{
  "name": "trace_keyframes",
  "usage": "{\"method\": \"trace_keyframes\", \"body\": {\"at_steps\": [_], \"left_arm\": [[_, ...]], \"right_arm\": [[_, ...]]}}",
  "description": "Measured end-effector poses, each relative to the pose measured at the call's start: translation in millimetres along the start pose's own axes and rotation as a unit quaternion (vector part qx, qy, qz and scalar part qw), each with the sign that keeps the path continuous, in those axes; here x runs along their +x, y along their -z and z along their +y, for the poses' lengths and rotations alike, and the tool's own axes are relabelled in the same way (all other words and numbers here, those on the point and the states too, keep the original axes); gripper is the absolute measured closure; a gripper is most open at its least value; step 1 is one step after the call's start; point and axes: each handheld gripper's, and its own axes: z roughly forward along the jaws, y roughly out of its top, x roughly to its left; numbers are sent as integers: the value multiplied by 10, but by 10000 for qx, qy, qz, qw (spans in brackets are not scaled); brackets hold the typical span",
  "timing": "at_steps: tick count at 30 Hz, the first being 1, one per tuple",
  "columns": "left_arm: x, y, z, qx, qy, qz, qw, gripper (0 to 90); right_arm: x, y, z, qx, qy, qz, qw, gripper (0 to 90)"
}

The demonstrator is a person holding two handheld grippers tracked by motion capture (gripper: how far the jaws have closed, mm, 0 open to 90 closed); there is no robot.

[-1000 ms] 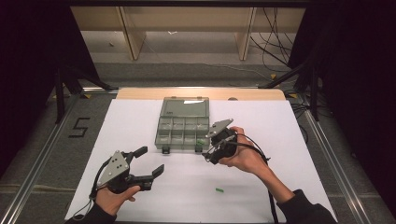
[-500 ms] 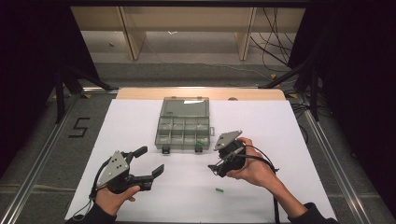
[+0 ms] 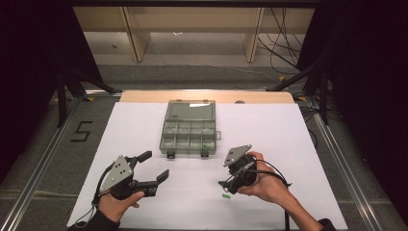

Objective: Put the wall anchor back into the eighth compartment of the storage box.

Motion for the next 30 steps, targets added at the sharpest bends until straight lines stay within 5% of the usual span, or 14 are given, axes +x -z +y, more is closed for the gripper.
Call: {"method": "trace_keyframes", "body": {"at_steps": [12,30], "left_arm": [[-4,1,1,-8,-6,-2,10000,158],[-3,-2,0,2,-13,-3,10000,158]], "right_arm": [[156,-88,-82,441,349,348,9978,385],[221,-183,-117,875,442,592,9934,514]]}}
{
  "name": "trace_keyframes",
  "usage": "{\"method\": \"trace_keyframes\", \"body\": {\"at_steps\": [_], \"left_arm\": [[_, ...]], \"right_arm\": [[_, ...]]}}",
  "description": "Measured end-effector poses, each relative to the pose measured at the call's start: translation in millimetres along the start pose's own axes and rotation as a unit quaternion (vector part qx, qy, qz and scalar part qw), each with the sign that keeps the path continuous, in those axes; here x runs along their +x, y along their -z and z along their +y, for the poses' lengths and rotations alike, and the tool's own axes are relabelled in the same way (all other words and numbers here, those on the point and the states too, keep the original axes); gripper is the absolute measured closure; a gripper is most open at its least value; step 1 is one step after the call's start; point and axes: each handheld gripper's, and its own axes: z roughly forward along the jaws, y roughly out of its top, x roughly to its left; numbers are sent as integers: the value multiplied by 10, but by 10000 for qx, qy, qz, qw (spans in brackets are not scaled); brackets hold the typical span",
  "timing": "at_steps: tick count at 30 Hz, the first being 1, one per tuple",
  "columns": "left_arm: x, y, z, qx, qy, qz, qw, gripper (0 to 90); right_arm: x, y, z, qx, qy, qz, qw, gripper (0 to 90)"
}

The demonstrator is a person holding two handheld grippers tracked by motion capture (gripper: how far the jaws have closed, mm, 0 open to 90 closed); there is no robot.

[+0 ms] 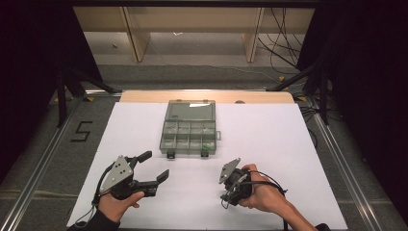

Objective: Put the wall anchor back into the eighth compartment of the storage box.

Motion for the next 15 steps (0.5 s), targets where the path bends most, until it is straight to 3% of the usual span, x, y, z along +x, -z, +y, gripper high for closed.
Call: {"method": "trace_keyframes", "body": {"at_steps": [15], "left_arm": [[0,1,1,-7,3,0,10000,158]], "right_arm": [[-7,-82,-23,158,29,161,9997,623]]}}
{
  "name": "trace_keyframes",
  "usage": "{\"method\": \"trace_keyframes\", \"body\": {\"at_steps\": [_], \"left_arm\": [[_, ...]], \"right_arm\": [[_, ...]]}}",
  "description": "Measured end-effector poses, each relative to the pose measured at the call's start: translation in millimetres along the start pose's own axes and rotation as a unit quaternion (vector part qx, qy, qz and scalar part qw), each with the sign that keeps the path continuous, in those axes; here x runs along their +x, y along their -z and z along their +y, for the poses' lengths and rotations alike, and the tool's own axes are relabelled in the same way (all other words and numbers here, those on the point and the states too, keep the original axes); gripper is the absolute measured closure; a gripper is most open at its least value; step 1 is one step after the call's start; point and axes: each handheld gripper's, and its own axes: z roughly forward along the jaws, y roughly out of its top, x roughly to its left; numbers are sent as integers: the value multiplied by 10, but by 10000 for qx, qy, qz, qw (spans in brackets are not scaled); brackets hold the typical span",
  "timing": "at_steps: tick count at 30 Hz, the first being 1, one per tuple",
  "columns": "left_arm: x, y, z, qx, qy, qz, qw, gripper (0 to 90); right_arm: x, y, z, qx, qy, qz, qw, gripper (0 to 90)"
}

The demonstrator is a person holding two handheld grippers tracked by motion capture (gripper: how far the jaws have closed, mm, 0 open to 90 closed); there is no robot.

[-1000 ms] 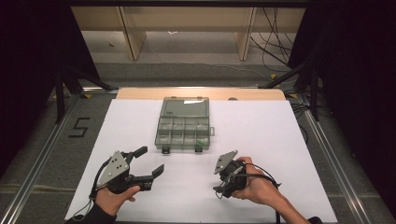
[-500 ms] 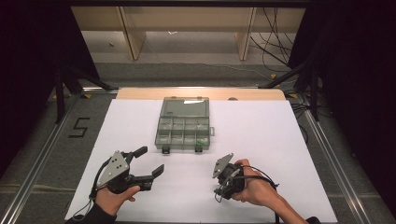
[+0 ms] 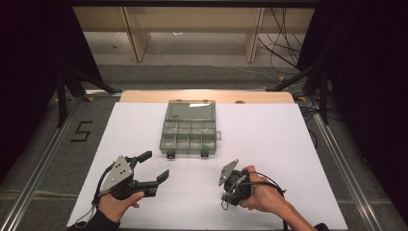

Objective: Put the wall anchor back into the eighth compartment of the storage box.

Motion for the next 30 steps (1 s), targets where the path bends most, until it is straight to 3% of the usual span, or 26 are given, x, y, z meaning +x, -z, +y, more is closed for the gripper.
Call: {"method": "trace_keyframes", "body": {"at_steps": [7,19,30], "left_arm": [[1,0,-2,10,-4,-2,10000,158],[0,-3,-1,15,-9,5,10000,158],[2,-3,0,8,-7,1,10000,158]], "right_arm": [[-20,-57,4,169,-10,90,9998,665],[-50,-104,1,191,-19,100,9998,700],[-79,-117,25,239,48,123,9996,842]]}}
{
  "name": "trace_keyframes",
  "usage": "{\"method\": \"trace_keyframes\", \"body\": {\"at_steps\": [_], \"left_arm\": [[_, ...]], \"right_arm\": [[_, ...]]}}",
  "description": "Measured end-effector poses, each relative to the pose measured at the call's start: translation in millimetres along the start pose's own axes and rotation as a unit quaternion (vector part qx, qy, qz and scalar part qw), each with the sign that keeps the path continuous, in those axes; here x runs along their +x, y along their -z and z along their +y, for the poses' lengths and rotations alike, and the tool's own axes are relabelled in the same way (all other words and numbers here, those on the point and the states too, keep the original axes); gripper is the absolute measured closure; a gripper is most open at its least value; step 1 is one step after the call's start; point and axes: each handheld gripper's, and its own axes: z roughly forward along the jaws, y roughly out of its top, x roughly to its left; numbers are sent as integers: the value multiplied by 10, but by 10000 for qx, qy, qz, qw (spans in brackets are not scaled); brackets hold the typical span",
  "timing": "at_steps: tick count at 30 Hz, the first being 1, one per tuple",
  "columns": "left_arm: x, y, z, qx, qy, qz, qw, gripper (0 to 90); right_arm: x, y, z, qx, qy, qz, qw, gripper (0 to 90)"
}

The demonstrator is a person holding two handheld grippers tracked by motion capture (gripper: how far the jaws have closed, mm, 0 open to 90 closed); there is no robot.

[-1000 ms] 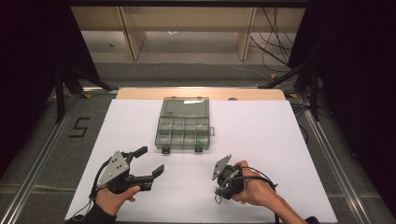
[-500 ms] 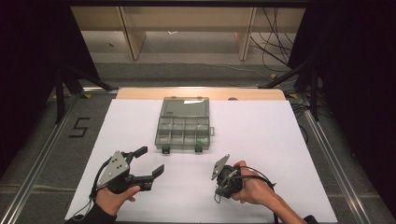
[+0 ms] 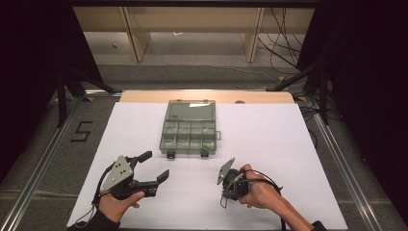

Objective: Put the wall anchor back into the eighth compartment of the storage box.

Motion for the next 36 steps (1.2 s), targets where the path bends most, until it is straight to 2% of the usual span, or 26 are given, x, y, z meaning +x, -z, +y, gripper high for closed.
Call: {"method": "trace_keyframes", "body": {"at_steps": [1,3,4,9,14,17,18,19,24,26,29,33,36], "left_arm": [[-1,-2,-1,9,-2,-2,10000,158],[1,-14,-5,-45,-10,-54,10000,158],[-5,-1,1,17,-3,2,10000,158],[-4,-1,0,-9,15,-3,10000,158],[-1,-1,0,-3,4,-3,10000,158],[-2,-9,-4,-20,10,-11,10000,158],[4,-19,-6,-61,-30,-71,10000,158],[-6,-9,-2,14,1,1,10000,158],[1,-11,-5,8,17,6,10000,158],[2,-12,-6,11,18,10,10000,158],[2,-13,-9,17,41,18,10000,158],[7,-14,-10,22,32,16,10000,158],[4,-17,-8,8,39,16,10000,158]], "right_arm": [[9,9,6,71,9,-29,10000,843],[13,4,3,28,34,-29,10000,844],[15,4,3,18,32,-53,10000,845],[24,7,12,26,87,-75,9999,845],[-7,61,25,-90,86,-90,9999,845],[-26,114,36,-157,90,-212,9996,845],[-38,126,40,-171,107,-227,9995,845],[-53,142,45,-185,100,-284,9994,845],[-124,200,68,-355,51,-398,9986,845],[-147,234,89,-306,83,-408,9987,845],[-174,259,116,-465,54,-475,9978,845],[-223,291,182,-504,76,-574,9971,845],[-291,287,274,-488,145,-560,9971,845]]}}
